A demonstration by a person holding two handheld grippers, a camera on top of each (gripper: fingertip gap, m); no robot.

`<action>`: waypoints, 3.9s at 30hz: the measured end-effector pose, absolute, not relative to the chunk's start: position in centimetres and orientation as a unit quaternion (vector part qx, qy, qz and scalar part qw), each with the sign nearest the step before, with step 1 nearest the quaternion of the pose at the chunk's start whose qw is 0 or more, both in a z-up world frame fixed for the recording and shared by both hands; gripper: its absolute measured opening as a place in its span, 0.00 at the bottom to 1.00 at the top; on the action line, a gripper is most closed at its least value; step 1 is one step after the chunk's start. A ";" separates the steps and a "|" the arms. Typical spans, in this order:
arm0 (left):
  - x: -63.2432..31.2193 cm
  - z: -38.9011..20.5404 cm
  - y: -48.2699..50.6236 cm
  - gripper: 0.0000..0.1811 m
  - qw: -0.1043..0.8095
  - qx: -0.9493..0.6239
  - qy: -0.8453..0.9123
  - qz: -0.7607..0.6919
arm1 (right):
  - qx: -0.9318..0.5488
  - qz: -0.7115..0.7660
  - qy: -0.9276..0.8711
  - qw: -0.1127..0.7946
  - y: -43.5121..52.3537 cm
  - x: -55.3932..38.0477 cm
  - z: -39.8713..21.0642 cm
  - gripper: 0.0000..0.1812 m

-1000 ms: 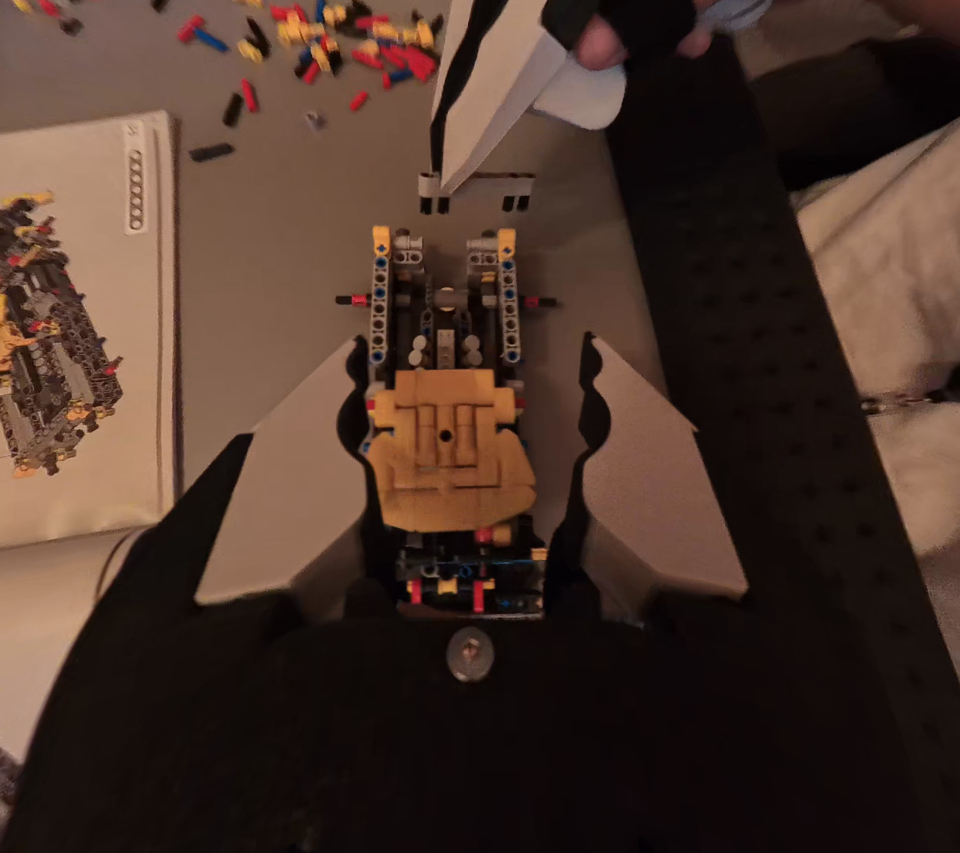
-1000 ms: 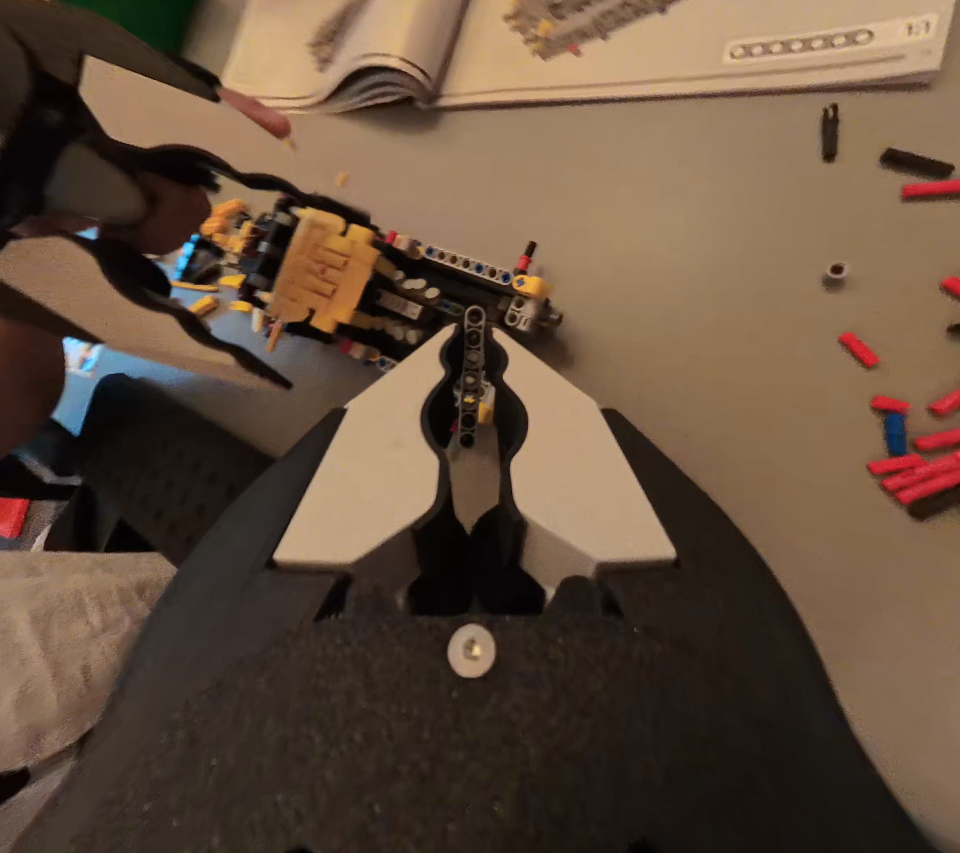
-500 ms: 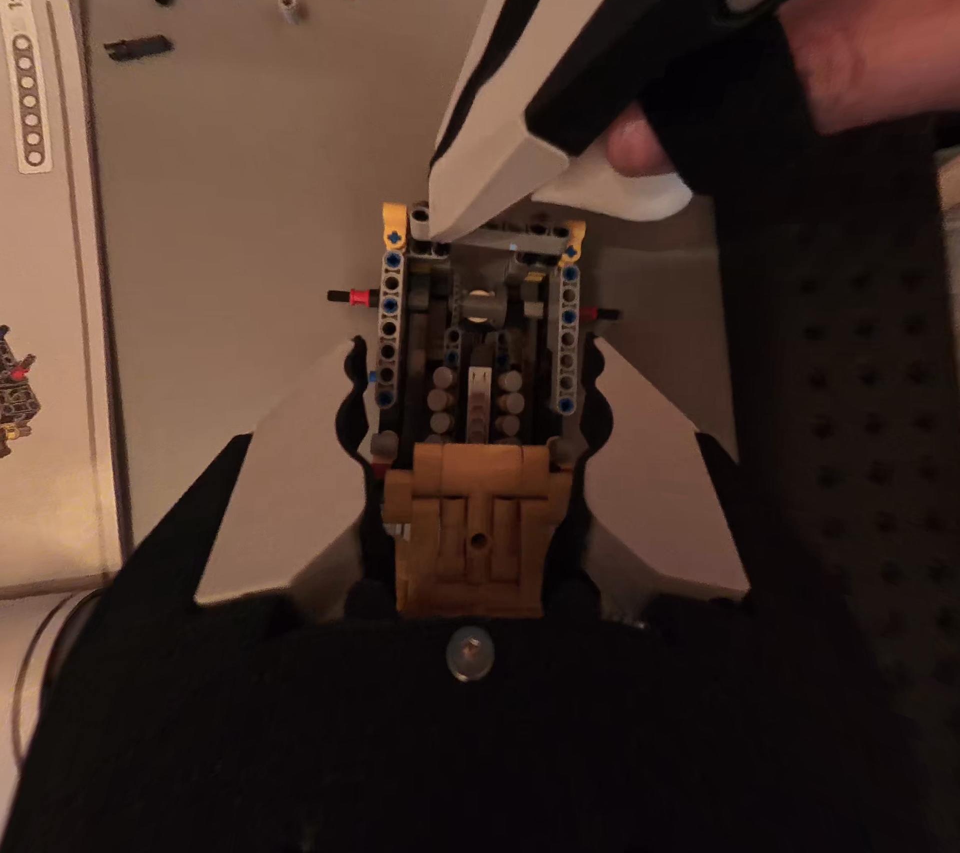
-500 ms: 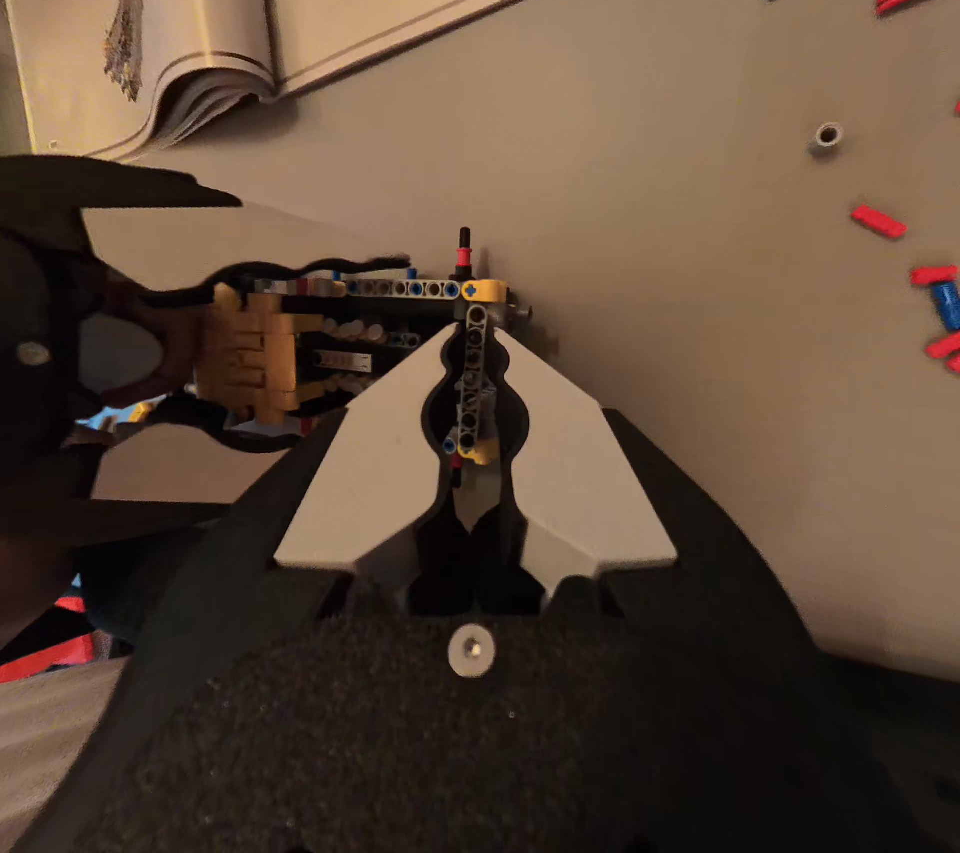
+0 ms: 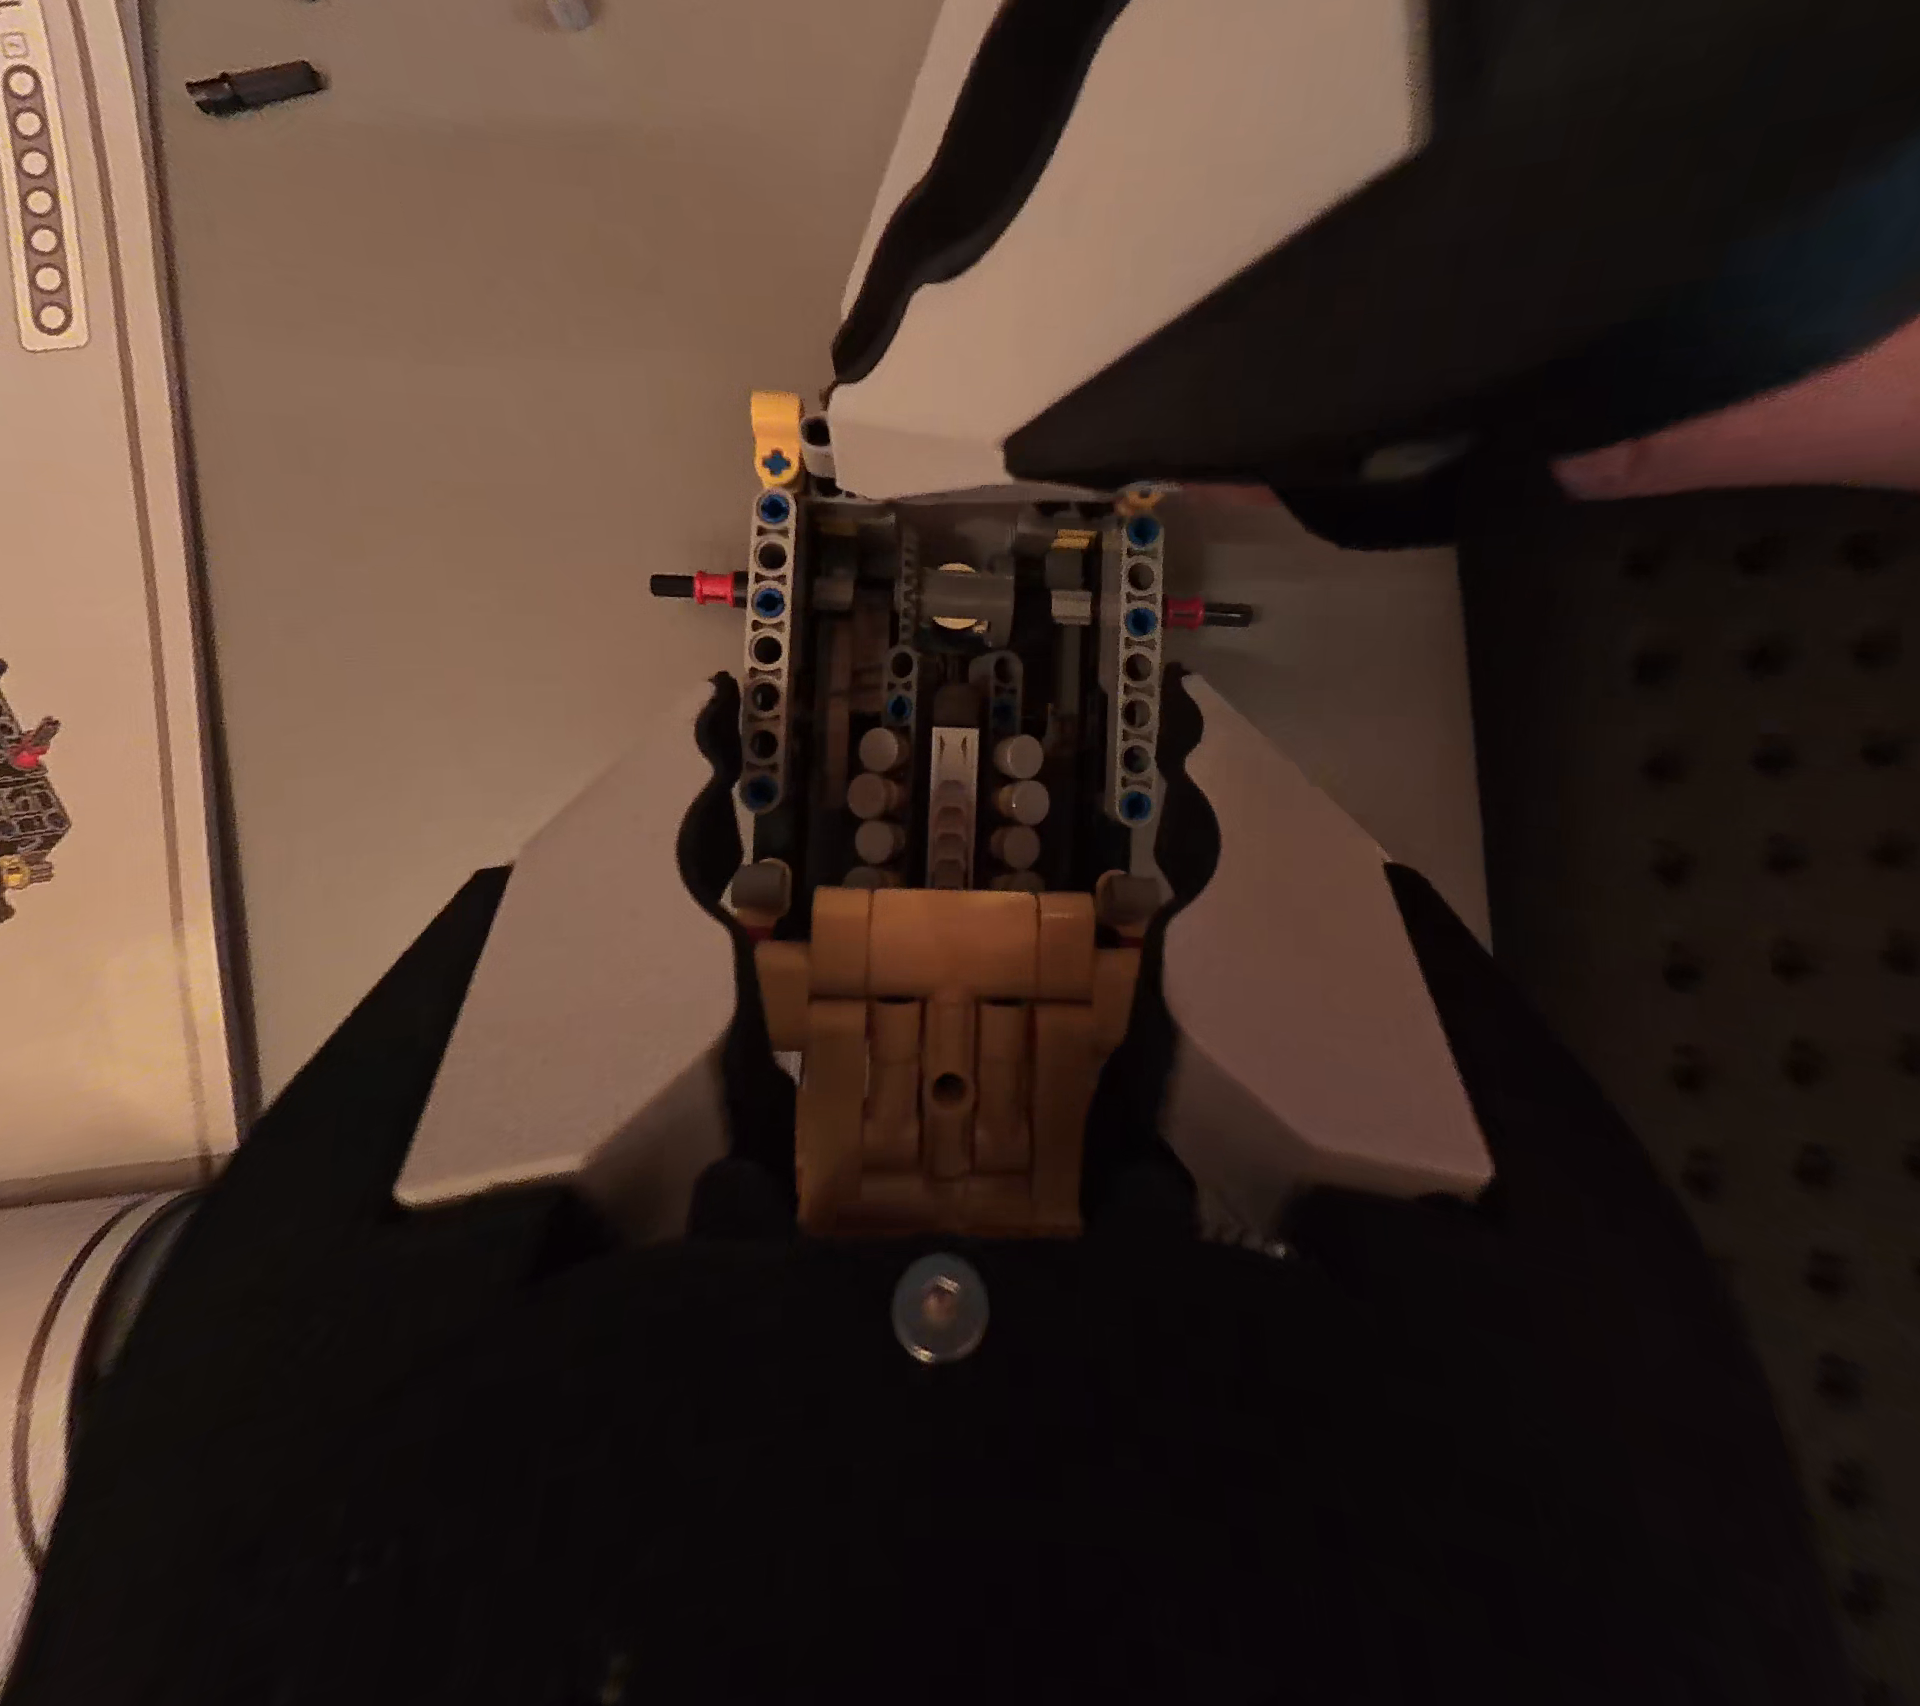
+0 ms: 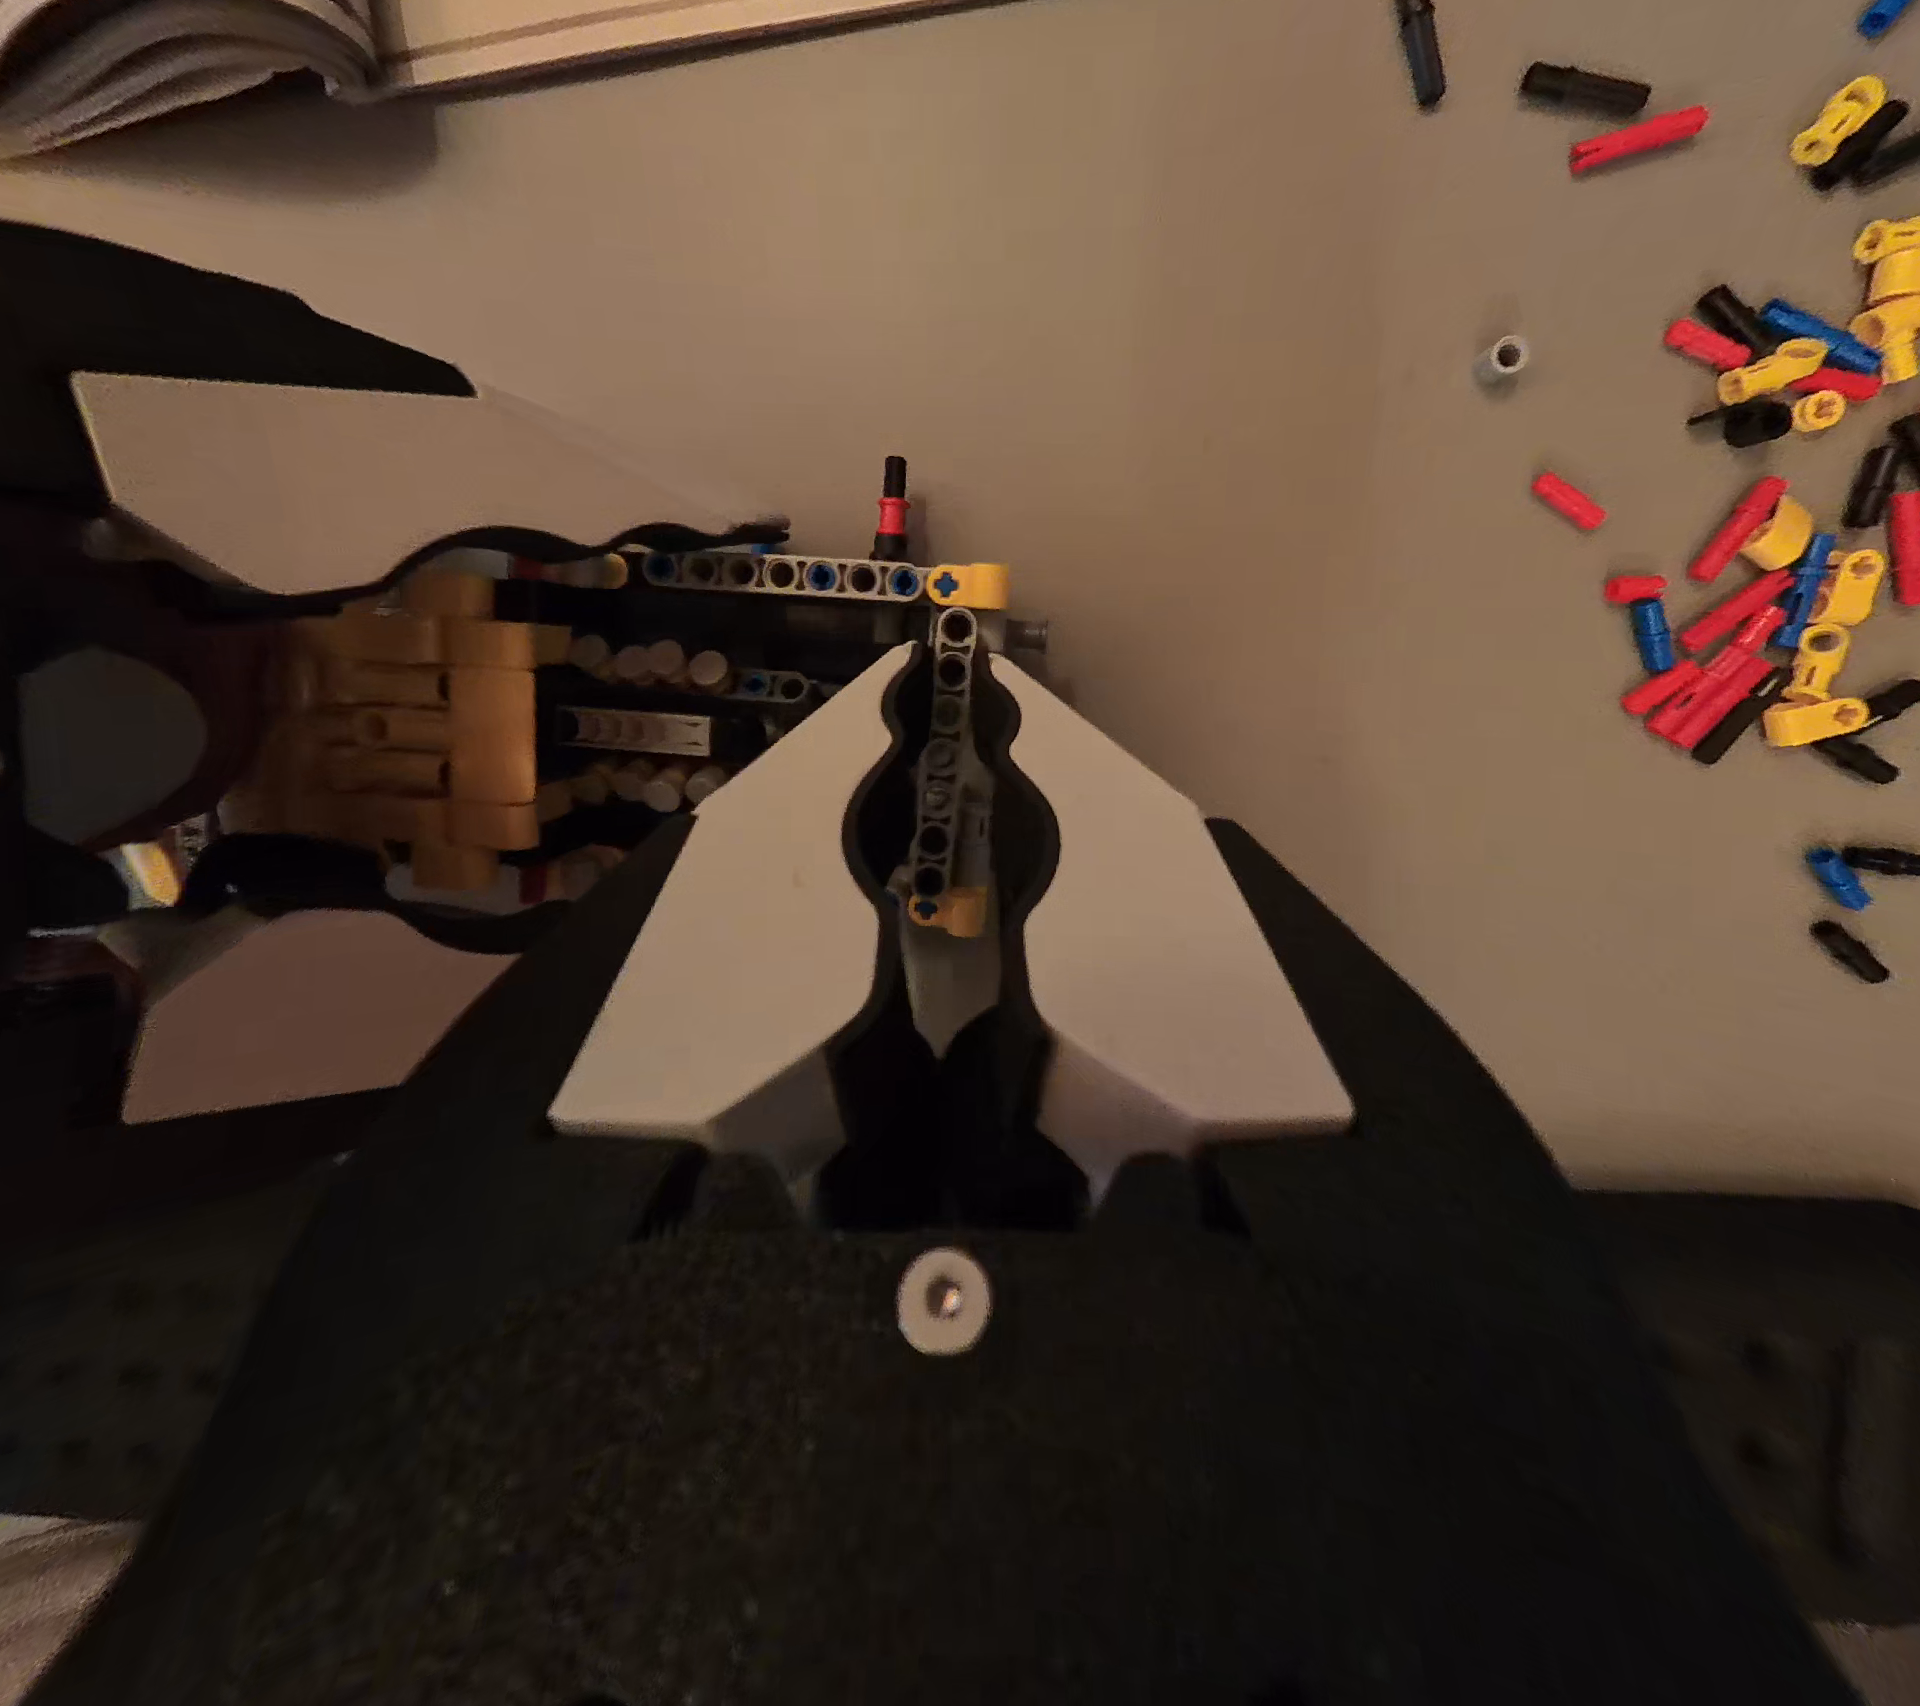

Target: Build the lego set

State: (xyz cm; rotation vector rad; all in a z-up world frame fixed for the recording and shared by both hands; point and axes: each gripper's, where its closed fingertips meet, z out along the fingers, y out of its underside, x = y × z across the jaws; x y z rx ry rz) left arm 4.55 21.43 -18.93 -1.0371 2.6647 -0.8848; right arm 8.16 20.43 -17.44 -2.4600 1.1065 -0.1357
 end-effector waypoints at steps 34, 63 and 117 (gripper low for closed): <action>4.8 -18.9 21.0 0.44 0.082 -0.364 0.878 -0.301 | -0.879 -0.048 0.374 0.292 19.0 8.1 -14.4 0.10; 4.7 -8.3 20.9 0.18 -0.066 -0.260 0.791 -0.549 | -0.790 0.314 0.243 0.467 21.1 4.6 -11.4 0.04; 7.7 -17.8 22.0 0.04 -0.023 -0.226 0.914 -0.337 | -0.740 0.230 0.500 0.387 19.7 7.1 -17.3 0.05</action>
